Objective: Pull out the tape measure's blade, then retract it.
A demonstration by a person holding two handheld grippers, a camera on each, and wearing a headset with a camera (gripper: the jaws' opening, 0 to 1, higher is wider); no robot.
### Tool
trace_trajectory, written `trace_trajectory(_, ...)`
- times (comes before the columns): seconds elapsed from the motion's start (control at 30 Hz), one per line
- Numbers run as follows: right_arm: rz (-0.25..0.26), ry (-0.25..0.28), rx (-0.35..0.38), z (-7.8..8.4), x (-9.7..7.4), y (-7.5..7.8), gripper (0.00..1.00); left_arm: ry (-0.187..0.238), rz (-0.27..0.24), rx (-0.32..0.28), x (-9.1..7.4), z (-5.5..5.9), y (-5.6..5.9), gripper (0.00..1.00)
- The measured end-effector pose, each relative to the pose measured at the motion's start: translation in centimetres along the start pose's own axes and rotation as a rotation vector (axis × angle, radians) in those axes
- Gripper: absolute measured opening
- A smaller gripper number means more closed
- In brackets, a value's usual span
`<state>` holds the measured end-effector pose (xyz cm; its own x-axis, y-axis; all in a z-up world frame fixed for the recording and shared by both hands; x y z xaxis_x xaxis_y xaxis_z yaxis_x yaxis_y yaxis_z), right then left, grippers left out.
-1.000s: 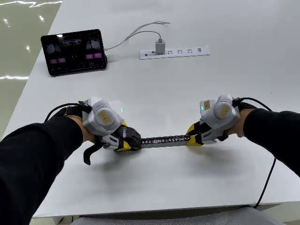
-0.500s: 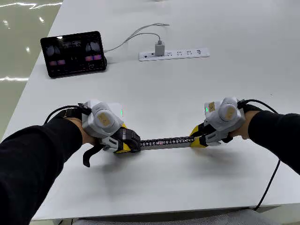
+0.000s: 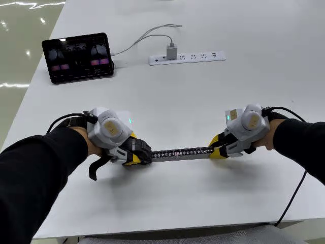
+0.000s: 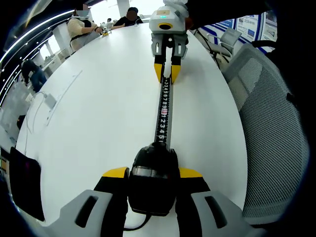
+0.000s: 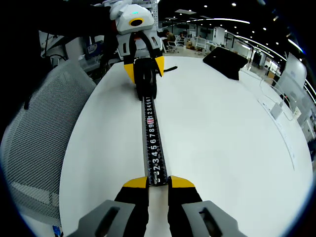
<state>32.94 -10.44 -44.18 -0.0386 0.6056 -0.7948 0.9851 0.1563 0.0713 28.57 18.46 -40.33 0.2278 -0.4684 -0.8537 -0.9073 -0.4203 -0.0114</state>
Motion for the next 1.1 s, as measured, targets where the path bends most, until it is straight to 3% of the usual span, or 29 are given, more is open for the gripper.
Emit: trace_trajectory(1.1, 0.006, -0.003, -0.002, -0.09, -0.73, -0.40, 0.10, -0.001, -0.002, 0.002, -0.17, -0.06, 0.16, 0.31)
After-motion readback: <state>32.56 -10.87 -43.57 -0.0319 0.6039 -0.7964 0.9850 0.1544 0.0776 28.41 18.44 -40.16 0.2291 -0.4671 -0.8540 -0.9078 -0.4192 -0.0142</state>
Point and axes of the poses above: the centre of the closed fingertips' face, and the gripper's own axes: x roughly forward along the fingers, y roughly to its right, z roughly out of its underside, the point moved 10 cm from there along -x, roughly backward along the fingers, and after that the axes turned 10 degrees about -x, right-handed, at the moved point
